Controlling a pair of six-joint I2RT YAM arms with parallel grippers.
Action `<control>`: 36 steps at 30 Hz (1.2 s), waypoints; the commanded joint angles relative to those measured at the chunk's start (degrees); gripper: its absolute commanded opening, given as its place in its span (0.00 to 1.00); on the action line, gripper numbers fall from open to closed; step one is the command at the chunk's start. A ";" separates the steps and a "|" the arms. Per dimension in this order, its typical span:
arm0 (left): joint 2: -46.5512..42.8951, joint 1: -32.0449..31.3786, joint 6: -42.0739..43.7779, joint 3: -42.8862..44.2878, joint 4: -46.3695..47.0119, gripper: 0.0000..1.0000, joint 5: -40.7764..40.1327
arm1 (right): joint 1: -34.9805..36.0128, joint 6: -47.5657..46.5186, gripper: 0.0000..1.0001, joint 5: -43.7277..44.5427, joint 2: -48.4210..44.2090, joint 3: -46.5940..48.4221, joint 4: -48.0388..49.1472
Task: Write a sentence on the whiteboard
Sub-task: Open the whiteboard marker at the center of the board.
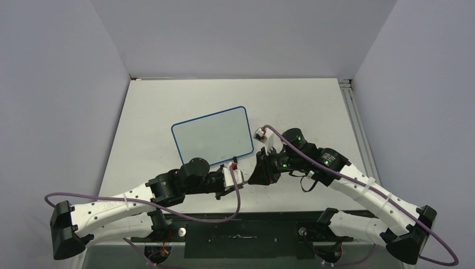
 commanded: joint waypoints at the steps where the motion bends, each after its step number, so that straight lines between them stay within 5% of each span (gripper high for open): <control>1: -0.49 0.72 -0.02 0.30 -8.15 0.00 -2.06 | -1.54 -1.65 0.05 1.45 -3.92 3.98 -3.33; 36: -2.76 0.72 0.20 -0.36 -8.23 0.00 -3.91 | -2.43 -4.84 0.05 7.87 -5.26 13.96 -15.32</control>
